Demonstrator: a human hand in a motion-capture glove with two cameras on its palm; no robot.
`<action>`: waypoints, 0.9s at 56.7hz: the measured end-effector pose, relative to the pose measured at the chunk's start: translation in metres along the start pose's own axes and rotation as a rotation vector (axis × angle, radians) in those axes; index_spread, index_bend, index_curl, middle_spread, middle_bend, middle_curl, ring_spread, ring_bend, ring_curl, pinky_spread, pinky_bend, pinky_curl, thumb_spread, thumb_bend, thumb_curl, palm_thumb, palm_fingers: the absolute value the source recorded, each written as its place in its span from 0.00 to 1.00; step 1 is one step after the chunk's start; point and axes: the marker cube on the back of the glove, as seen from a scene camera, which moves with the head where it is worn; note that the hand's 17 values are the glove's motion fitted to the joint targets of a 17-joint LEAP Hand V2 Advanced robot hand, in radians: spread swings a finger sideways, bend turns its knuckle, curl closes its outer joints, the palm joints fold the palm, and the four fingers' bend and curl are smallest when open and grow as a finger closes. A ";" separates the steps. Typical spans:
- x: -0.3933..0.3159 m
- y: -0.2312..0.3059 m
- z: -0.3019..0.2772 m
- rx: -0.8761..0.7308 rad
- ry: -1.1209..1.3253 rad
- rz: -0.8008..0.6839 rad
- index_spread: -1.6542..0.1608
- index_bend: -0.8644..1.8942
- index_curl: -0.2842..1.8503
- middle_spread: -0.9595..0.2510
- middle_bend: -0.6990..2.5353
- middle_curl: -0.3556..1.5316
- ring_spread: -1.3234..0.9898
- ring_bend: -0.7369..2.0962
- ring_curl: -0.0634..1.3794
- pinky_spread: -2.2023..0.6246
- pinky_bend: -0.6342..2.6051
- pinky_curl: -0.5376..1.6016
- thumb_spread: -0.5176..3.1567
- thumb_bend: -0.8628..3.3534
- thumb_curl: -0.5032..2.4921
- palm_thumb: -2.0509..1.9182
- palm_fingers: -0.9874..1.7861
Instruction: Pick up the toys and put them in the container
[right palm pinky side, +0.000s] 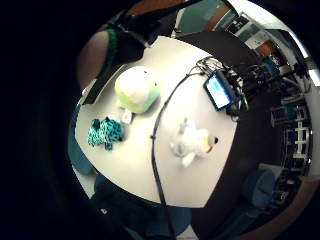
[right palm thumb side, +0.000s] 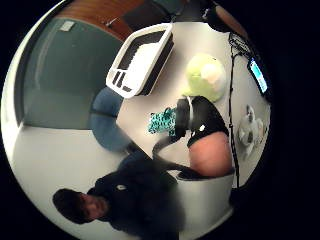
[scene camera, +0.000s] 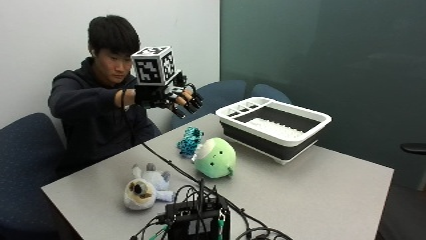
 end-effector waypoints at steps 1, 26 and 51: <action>0.001 -0.001 0.000 -0.002 0.005 -0.001 0.85 0.38 0.15 0.78 0.28 0.20 0.55 0.36 0.07 0.78 0.34 0.29 0.26 0.24 0.18 0.57 0.50; 0.009 -0.093 0.027 -0.225 0.049 0.062 0.76 0.35 0.21 0.74 0.25 0.26 0.57 0.33 0.13 0.79 0.49 0.40 0.52 0.25 0.23 0.55 0.30; 0.003 -0.116 0.167 -0.321 0.006 -0.019 0.74 0.37 0.23 0.77 0.26 0.26 0.59 0.40 0.20 0.79 0.57 0.44 0.47 0.23 0.26 0.58 0.37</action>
